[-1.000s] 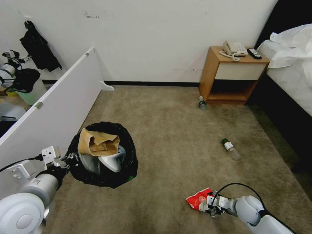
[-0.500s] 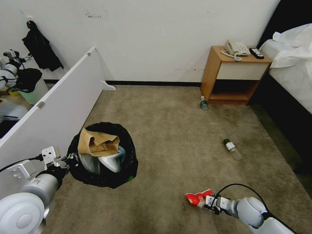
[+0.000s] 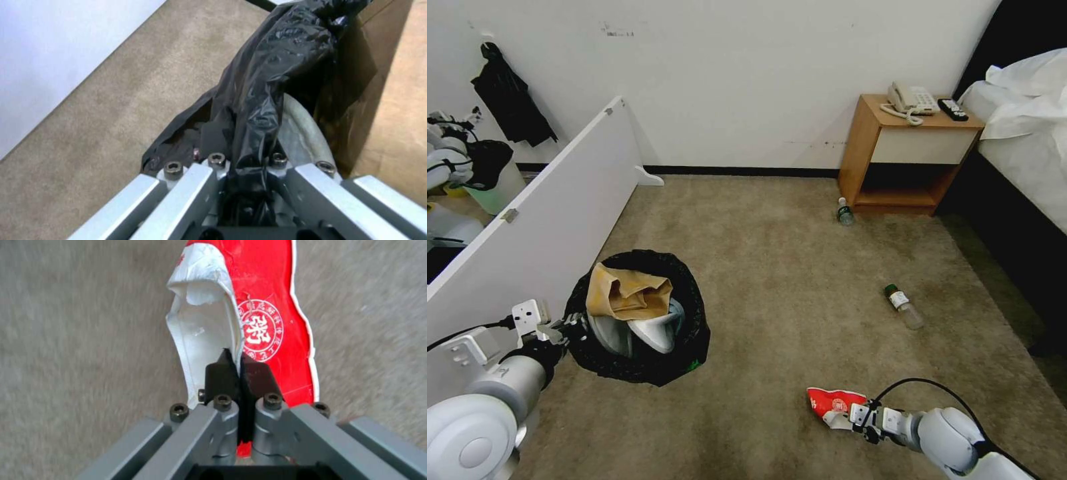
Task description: Pick up the trash bin, then pick up the garbage from the floor and place it into the trash bin.
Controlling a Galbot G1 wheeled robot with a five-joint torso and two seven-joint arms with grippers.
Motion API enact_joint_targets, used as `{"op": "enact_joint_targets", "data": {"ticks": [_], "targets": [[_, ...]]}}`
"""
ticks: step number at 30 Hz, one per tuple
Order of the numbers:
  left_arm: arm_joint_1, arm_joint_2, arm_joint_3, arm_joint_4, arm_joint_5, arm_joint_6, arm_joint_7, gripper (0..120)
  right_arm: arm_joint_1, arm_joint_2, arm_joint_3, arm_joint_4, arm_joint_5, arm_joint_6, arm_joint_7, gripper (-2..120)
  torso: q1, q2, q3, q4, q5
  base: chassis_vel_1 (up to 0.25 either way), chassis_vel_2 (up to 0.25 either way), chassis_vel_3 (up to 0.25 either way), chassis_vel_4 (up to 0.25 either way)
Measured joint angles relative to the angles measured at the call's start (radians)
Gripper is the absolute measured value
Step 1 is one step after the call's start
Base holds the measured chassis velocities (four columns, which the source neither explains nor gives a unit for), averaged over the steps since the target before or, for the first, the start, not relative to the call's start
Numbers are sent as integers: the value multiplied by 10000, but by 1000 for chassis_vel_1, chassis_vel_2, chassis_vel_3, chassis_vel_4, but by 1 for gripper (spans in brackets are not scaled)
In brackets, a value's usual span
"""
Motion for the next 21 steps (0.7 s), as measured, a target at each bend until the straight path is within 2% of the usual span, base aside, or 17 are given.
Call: {"op": "enact_joint_targets", "data": {"ticks": [6,8,10,11,12,14,15,17,18,20,21], "targets": [[-8,13,96,43,27,0,25,1,26,-35,108,555,1433,754,238,0,0,0,0,-1,0,0,0,0,0],[-1,14,225,67,164,0,63,1,182,-35,198,1183,2962,1136,500,0,0,1,0,0,-1,0,0,0,0],[3,13,254,69,201,0,70,1,218,-33,215,1303,3253,1157,543,0,0,0,0,0,-1,0,0,0,0],[26,11,349,72,304,0,88,1,375,-24,283,1725,4200,1220,681,0,0,1,0,0,-2,0,0,0,0],[26,11,349,72,304,0,88,1,375,-24,283,1725,4200,1220,681,0,0,1,0,0,-2,0,0,0,0],[77,15,494,70,397,0,112,1,724,-4,357,2264,5289,1371,776,0,0,2,0,1,-2,0,0,0,0],[77,15,494,70,397,0,112,1,724,-4,357,2264,5289,1371,776,0,0,2,0,1,-2,0,0,0,0],[104,26,588,55,463,0,117,1,1032,4,369,2549,6064,1649,782,0,0,2,0,1,-1,0,0,0,0],[104,26,588,55,463,0,117,1,1032,4,369,2549,6064,1649,782,0,0,2,0,1,-1,0,0,0,0],[155,51,718,19,552,0,120,1,1424,46,338,2779,7031,2130,777,0,0,2,1,0,0,0,0,0,0],[155,51,718,19,552,0,120,1,1424,46,338,2779,7031,2130,777,0,0,2,1,0,0,0,0,0,0]]}}
